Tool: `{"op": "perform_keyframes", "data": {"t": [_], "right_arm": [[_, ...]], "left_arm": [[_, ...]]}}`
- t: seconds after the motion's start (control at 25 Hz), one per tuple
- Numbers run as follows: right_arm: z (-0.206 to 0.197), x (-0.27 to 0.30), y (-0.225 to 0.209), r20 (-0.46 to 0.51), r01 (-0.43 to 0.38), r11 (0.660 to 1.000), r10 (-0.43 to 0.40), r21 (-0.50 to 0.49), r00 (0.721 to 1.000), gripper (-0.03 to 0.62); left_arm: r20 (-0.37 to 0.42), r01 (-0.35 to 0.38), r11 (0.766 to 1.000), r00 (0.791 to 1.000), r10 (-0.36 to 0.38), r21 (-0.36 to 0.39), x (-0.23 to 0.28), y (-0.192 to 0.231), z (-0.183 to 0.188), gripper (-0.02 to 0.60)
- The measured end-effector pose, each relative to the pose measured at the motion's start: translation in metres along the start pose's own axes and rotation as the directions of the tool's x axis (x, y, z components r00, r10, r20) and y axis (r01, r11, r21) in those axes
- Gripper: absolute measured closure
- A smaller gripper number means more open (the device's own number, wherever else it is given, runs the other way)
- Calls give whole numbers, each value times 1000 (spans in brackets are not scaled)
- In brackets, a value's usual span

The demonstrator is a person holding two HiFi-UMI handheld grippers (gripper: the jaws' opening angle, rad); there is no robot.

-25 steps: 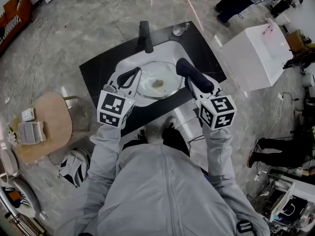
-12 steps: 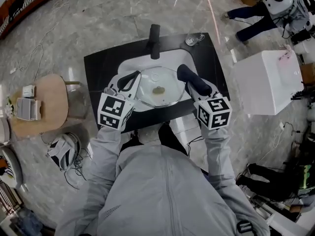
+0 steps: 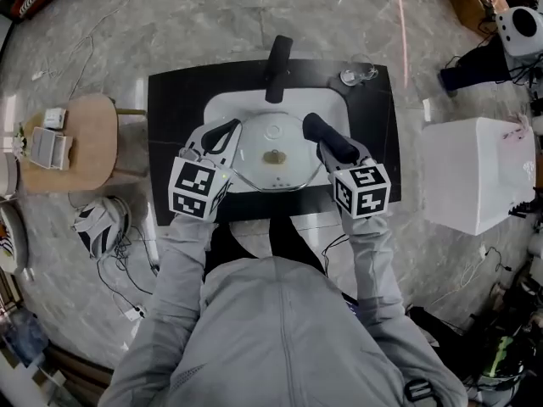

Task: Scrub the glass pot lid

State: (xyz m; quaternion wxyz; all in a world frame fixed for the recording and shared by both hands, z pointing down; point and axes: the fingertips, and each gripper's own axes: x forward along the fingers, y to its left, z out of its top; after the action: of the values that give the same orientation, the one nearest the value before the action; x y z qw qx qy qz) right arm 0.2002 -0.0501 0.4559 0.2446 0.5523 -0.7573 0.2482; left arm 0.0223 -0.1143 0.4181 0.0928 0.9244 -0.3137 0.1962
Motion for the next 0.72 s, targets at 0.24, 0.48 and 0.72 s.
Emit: {"op": "perform_keyframes", "data": {"t": [0.24,0.48,0.72], "right_arm": [[-20,52,-8,-79,-77,996,73,-47,994,512],[-42,97,-7,-155,-154,986,143,-58,977,513],[-63,134,-14,-238,-177,980,151,-92,960,511]], "left_arm": [[-37,-88,996,995,88,-17,14,10,-21,554],[-88,-150,987,986,145,-53,16,12,-49,554],[-130,-202,976,973,190,-84,18,19,-70,554]]}}
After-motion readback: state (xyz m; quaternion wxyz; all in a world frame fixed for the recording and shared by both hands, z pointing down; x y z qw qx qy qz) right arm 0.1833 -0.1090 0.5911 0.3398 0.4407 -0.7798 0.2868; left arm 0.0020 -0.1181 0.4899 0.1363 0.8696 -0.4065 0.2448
